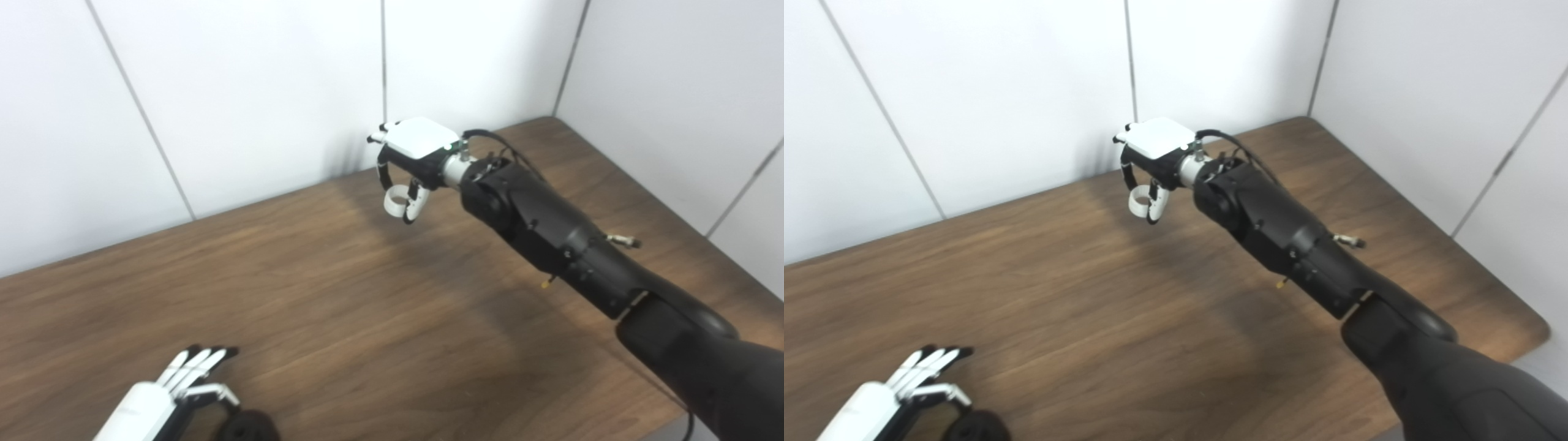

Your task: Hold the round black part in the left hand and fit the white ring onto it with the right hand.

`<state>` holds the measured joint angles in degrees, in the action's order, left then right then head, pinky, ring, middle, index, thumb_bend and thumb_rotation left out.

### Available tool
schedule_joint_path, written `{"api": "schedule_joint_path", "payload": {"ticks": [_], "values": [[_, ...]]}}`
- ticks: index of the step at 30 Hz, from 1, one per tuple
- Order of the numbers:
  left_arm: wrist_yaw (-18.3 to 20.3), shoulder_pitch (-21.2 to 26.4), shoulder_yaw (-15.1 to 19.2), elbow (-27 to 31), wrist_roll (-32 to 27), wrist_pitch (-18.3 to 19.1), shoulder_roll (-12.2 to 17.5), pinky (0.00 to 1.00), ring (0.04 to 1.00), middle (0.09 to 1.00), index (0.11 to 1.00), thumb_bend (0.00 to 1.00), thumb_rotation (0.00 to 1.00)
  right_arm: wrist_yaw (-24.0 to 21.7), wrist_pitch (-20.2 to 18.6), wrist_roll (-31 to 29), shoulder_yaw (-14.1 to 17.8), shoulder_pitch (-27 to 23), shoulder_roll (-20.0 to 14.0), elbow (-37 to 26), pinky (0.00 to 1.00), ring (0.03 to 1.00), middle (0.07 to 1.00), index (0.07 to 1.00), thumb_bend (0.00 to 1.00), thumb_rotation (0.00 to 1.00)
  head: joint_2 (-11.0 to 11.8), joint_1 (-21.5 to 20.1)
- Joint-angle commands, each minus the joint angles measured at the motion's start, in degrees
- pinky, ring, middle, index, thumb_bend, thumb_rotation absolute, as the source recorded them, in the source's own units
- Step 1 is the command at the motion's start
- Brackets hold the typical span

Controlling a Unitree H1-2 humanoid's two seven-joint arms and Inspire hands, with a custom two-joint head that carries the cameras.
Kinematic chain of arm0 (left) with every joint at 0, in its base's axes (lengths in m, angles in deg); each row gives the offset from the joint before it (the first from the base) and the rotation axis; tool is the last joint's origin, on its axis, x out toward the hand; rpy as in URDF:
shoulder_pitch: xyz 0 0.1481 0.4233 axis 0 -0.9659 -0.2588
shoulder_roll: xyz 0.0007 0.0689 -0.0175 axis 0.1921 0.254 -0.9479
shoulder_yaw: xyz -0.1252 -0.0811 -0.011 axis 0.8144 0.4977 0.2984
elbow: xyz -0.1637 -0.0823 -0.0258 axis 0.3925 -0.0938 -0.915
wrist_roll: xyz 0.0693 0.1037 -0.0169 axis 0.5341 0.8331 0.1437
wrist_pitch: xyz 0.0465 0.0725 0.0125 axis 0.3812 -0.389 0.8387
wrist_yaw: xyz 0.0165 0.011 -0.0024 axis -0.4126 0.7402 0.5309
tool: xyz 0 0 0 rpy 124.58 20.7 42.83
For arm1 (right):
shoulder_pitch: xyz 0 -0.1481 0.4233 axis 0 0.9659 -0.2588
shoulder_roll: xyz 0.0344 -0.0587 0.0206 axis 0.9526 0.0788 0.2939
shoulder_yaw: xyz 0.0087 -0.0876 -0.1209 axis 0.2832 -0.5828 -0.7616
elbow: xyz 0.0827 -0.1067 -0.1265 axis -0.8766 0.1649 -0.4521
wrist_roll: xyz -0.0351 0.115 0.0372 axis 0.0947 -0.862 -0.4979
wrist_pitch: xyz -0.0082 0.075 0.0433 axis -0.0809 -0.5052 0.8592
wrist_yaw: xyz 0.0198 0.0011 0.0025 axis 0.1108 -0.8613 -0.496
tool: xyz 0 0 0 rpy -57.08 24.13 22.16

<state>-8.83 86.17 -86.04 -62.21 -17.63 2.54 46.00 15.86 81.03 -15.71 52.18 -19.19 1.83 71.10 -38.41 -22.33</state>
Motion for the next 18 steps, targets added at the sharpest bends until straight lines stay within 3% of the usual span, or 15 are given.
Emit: {"api": "schedule_joint_path", "payload": {"ticks": [1, 6, 18], "values": [[0.5, 2.1, -0.6, -0.5, 1.8, 0.4, -1.1, 1.00, 0.944, 0.934, 0.479, 0.51, 0.05, 0.1, 1.4, -0.7, 1.7, -1.8, -1.2, -3.9, 1.00, 1.000, 0.954, 0.482, 0.51, 0.13, -0.4, 0.8], [1.6, 4.0, -1.3, -1.3, 3.2, 1.6, -3.7, 1.00, 0.948, 0.930, 0.478, 0.51, 0.05, -2.1, 2.1, -3.2, 2.8, -0.8, -0.8, -9.3, 1.00, 1.000, 0.958, 0.482, 0.51, 0.13, -2.6, 4.7], [4.1, 7.8, -3.9, -3.0, 6.1, 6.6, -8.8, 1.00, 0.949, 0.931, 0.477, 0.52, 0.05, -6.1, 5.0, -11.7, 4.2, 3.3, 3.7, -24.2, 1.00, 1.000, 0.953, 0.481, 0.51, 0.14, -6.5, 14.2]]}}
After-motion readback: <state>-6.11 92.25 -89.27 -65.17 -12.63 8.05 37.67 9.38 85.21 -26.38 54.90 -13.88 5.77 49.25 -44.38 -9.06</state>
